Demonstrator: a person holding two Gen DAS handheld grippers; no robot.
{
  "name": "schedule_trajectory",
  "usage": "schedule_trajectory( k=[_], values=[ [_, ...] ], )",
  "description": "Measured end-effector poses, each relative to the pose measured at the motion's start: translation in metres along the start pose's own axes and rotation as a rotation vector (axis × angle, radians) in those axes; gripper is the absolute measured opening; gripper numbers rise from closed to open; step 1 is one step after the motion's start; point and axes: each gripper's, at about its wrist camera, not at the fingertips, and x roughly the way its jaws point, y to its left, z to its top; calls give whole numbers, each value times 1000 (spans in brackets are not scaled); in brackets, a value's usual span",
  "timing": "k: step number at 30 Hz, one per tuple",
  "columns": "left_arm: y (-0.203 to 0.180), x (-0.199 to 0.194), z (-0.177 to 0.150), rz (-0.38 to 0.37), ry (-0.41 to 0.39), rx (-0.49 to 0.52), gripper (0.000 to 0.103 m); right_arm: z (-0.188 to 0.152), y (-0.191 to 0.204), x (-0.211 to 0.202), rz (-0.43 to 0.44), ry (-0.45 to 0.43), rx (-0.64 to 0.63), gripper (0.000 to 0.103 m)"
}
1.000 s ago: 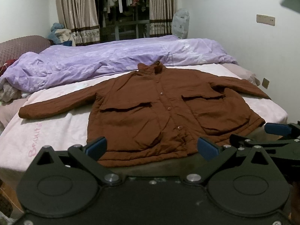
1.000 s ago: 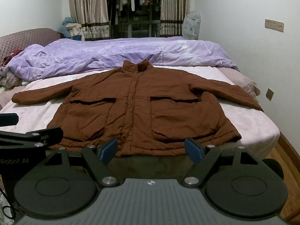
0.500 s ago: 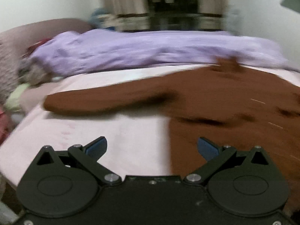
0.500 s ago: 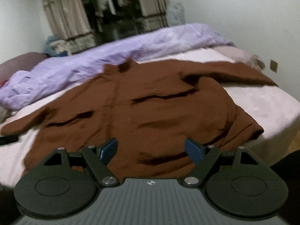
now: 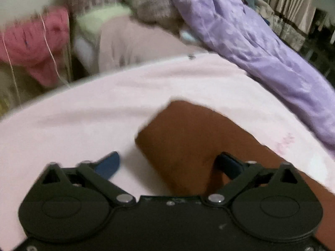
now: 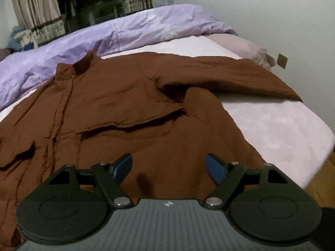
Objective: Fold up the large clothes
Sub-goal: 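Grasp the jacket sleeve with the left gripper and lift it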
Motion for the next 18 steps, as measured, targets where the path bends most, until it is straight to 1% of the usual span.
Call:
schedule_trajectory(
  k=[1, 2, 3, 4, 5, 6, 7, 8, 9, 11, 12, 14, 16, 17, 18],
  values=[
    [-10, 1, 0, 23, -10, 41, 68, 6, -1, 5, 3, 9, -21, 88],
    [-11, -3, -1, -17, -19, 57, 33, 13, -3, 10, 4, 17, -38, 84],
    [-15, -7, -1, -56, -26, 58, 19, 20, -6, 16, -6, 21, -55, 81],
    [-24, -12, -1, -37, -39, 73, 14, 29, -10, 22, -22, 15, -76, 81],
    [-31, -15, 0, -26, -47, 90, 11, 35, -13, 25, -39, 11, -90, 81],
    [-41, -25, 2, -24, -63, 102, 10, 43, -17, 29, -59, 4, -107, 81],
    [-47, -34, 5, -41, -87, 112, 10, 52, -22, 35, -74, -3, -129, 81],
    [-55, -55, 3, -78, -118, 133, 10, 59, -24, 40, -88, -2, -142, 81],
    [-74, -75, 1, -132, -153, 173, 10, 67, -29, 46, -105, -5, -154, 81],
    [-110, -112, -6, -215, -201, 241, 10, 82, -35, 57, -123, -8, -170, 81],
    [-133, -132, -12, -272, -216, 276, 10, 91, -39, 63, -126, -6, -175, 81],
    [-182, -174, -26, -424, -224, 333, 10, 103, -42, 72, -119, -30, -185, 81],
    [-222, -213, -40, -586, -219, 313, 10, 115, -44, 83, -131, -38, -194, 81],
    [-244, -233, -49, -684, -219, 299, 10, 118, -45, 86, -138, -37, -193, 81],
    [-266, -249, -60, -771, -210, 306, 10, 121, -47, 90, -141, -42, -186, 81]
  ],
)
